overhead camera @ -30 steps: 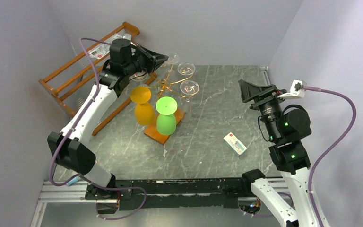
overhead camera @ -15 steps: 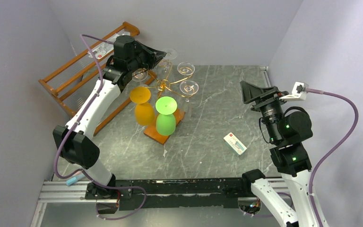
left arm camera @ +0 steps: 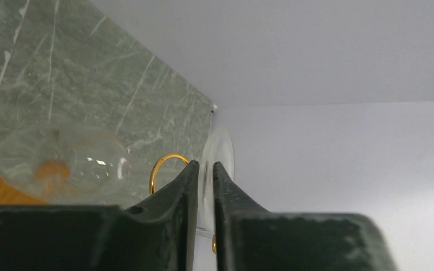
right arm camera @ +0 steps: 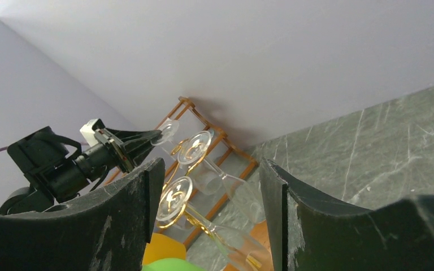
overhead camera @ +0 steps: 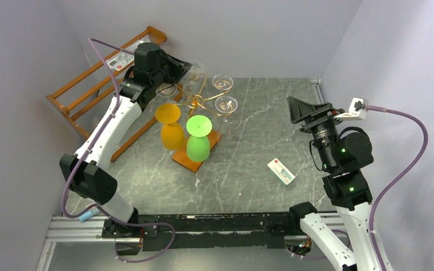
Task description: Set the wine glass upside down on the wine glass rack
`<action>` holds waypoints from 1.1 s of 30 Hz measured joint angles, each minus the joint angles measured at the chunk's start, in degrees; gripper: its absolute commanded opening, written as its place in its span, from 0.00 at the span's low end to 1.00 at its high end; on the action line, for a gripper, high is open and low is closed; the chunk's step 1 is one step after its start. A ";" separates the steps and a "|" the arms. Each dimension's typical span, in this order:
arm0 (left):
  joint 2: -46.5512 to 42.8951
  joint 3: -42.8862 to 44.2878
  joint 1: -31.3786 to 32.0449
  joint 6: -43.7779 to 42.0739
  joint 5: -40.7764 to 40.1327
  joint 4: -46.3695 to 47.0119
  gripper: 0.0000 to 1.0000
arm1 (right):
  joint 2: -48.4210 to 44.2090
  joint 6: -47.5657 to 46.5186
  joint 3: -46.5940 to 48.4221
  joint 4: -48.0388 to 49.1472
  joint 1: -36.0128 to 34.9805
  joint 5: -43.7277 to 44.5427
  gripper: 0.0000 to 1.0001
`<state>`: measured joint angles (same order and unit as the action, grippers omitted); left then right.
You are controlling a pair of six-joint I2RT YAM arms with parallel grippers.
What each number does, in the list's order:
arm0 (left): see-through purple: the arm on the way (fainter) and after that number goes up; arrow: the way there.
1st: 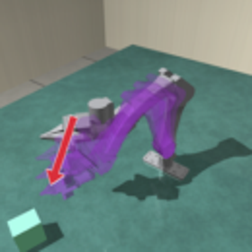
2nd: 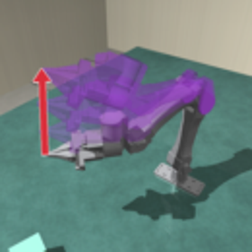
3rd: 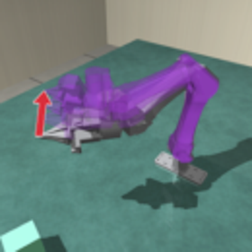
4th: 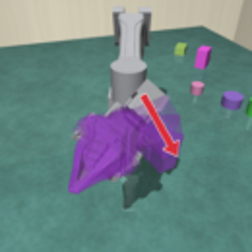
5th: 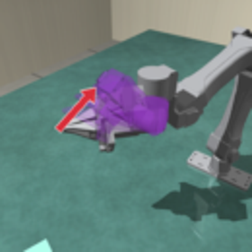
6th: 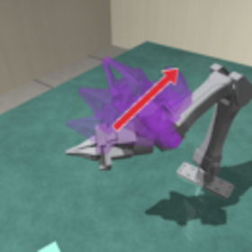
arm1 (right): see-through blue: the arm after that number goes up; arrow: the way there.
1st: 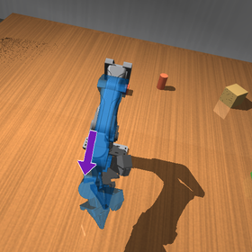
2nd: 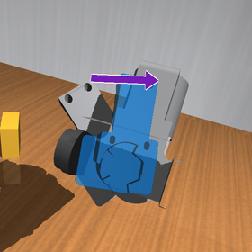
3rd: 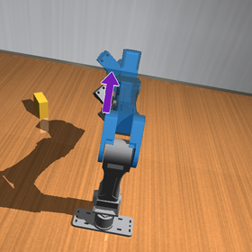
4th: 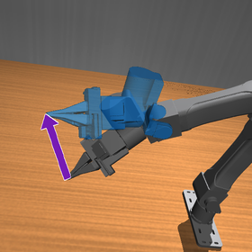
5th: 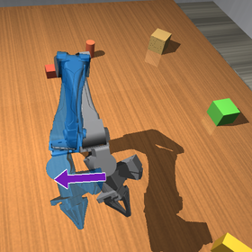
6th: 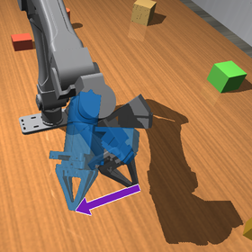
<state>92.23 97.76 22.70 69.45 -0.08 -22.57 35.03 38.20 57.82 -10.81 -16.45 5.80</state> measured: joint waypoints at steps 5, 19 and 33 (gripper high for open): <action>-1.29 -0.02 -0.04 -0.74 -1.18 0.31 0.24 | -0.02 0.68 0.00 -0.04 0.00 0.20 0.65; -1.79 -1.92 -0.09 -1.60 -1.60 0.28 0.12 | -0.50 1.73 0.00 -0.26 0.00 1.33 0.64; -2.47 -3.37 -0.09 -2.93 -4.37 0.11 0.25 | -1.25 2.12 0.00 -0.24 0.00 2.12 0.63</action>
<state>89.76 94.39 22.61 66.52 -4.45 -22.46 33.78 40.32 57.82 -11.05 -16.45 7.92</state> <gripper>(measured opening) 0.221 0.635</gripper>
